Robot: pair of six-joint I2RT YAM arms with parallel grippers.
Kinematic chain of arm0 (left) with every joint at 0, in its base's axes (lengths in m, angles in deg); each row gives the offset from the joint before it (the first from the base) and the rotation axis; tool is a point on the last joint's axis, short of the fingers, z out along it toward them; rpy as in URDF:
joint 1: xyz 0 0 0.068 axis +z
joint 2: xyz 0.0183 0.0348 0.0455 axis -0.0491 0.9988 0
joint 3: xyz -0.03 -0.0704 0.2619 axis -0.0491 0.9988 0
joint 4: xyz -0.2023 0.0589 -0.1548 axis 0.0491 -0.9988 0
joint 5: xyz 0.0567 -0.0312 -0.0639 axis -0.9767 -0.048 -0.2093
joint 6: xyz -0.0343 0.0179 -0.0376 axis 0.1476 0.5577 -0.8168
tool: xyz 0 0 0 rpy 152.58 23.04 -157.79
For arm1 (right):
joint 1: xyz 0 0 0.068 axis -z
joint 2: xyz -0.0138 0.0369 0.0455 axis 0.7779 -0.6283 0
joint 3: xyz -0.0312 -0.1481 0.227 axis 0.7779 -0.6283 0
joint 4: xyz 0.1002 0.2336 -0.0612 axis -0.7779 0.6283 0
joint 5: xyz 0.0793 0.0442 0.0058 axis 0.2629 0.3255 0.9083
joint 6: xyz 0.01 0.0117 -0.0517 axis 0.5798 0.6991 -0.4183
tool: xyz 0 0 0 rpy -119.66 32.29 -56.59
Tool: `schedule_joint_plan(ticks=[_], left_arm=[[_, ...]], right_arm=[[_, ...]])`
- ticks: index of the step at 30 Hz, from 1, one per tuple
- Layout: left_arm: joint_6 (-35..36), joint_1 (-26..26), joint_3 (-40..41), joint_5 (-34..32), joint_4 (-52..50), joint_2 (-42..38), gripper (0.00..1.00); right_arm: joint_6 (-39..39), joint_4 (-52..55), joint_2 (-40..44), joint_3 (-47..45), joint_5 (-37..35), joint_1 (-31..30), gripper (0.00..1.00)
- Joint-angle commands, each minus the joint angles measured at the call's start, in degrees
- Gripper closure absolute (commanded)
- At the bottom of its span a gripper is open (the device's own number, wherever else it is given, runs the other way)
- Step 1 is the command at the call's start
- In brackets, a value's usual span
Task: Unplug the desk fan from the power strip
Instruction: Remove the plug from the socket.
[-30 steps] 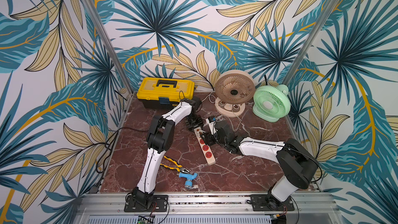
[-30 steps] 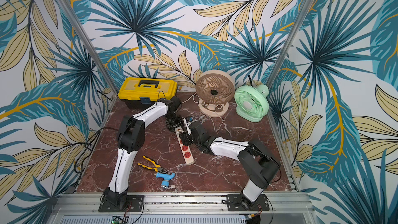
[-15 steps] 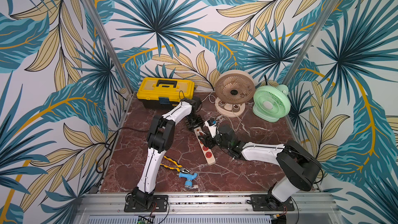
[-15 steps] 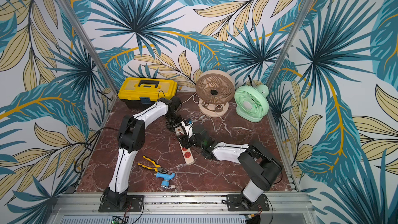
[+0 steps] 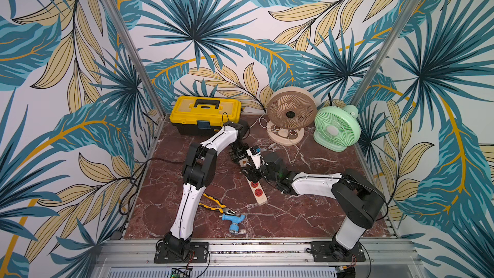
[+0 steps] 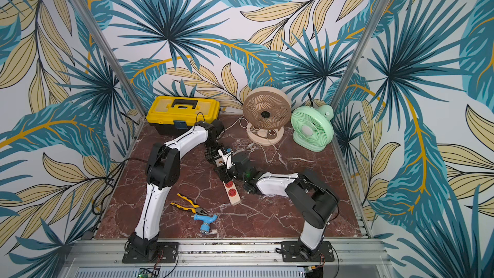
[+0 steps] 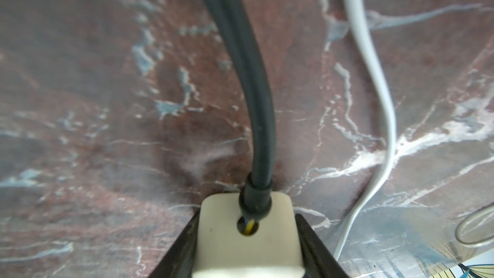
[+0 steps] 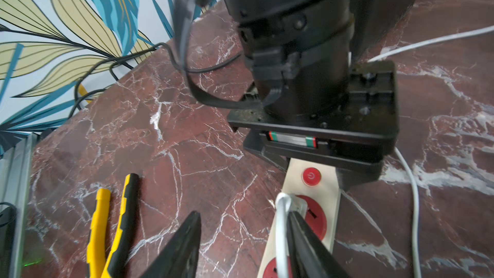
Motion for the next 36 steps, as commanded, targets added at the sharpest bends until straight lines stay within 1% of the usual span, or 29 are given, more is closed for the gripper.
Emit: schedule_joint_plan(ticks=[1, 6, 11, 15, 17, 19, 24, 28, 32, 36], left_arm=[[-0.3, 1.9, 5.0, -10.1, -9.3, 9.2, 1.0], [-0.4, 1.9, 4.5, -10.3, -9.8, 9.2, 1.0], [-0.3, 2.0, 4.2, -10.6, -10.1, 9.5, 1.0], [-0.3, 2.0, 4.1, -10.8, -10.3, 9.8, 1.0], [-0.3, 2.0, 4.1, -10.8, -10.3, 9.8, 1.0], [-0.3, 2.1, 3.9, -10.7, -10.5, 9.8, 1.0], [-0.3, 2.2, 3.5, -10.7, -10.8, 10.0, 1.0], [-0.4, 2.2, 3.5, -10.6, -10.7, 10.0, 1.0], [-0.3, 2.2, 3.7, -10.6, -10.6, 10.0, 1.0], [-0.2, 2.2, 3.9, -10.4, -10.3, 10.0, 1.0]], right_arm=[[0.6, 3.6, -2.5, 1.2, -2.9, -0.4, 0.48], [-0.2, 6.4, -4.9, 3.5, -3.8, -0.4, 0.52], [-0.7, 8.8, -5.8, 5.9, -4.1, -0.4, 0.59], [0.5, 9.0, -6.6, 7.0, -5.0, -0.4, 0.66], [1.4, 8.7, -7.0, 7.4, -4.7, -0.3, 0.67], [2.3, 8.7, -7.7, 8.1, -4.1, -0.4, 0.71], [4.0, 9.2, -9.4, 9.5, -3.0, -0.8, 0.73], [5.4, 9.1, -10.8, 10.2, -4.0, -1.5, 0.75], [6.6, 7.2, -11.9, 9.4, -6.5, -2.0, 0.81], [7.0, 3.5, -12.2, 7.8, -8.2, -1.9, 0.9]])
